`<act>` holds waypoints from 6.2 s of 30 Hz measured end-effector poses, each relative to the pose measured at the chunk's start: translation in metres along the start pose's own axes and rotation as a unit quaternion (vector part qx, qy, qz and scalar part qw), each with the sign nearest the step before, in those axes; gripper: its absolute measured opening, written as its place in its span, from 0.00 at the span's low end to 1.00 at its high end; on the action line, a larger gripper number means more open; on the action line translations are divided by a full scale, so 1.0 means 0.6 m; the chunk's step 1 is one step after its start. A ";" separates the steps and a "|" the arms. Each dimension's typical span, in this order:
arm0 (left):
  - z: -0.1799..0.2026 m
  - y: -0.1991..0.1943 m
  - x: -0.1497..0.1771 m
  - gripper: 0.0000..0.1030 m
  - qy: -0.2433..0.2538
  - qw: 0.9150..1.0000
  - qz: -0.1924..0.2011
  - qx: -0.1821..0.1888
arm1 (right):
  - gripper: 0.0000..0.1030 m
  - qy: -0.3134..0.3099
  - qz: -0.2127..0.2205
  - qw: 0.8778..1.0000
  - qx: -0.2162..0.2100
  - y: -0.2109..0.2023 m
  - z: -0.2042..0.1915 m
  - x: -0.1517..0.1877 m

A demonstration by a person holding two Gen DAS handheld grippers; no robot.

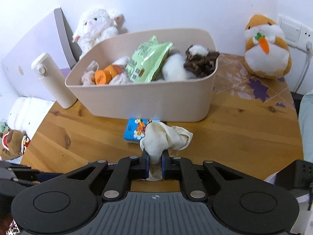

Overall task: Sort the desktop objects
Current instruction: 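Carry the hair clip and scrunchie into the basket and release both, then grasp the blue tissue pack with the left tool while the right tool grasps the dark snack box, then carry the tissue pack and snack box into the basket and release both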

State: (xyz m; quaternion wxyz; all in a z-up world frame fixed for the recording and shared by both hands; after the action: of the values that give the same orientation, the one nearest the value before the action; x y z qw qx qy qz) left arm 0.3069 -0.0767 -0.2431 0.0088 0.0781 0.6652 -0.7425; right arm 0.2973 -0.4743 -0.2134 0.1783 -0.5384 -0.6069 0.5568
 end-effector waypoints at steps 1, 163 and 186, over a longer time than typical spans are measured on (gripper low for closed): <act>-0.001 -0.007 -0.005 0.38 -0.001 1.000 0.004 0.002 | 0.11 -0.001 0.004 1.000 0.001 -0.008 0.002 -0.002; 0.164 0.142 -0.129 0.87 0.417 0.908 0.017 -0.019 | 0.81 0.086 -0.044 0.991 0.098 0.097 0.090 0.128; 0.140 0.134 -0.092 0.45 0.356 0.934 -0.002 0.023 | 0.20 0.033 -0.040 0.991 0.121 0.093 0.056 0.126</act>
State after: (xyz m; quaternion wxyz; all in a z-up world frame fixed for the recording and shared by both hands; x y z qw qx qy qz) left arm 0.3621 -0.1741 -0.3066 -0.2319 0.3358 0.6078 -0.6812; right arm 0.2686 -0.4371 -0.3017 0.2845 -0.5058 -0.5499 0.6007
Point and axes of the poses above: each gripper's, at about its wrist camera, not at the fingertips, and y roughly the way its jaws point, z to its right, x to its underside, the point moved 7 cm from there along y, roughly the way its jaws point, and after that the axes turned 14 degrees about -z, right-handed, at the moved point
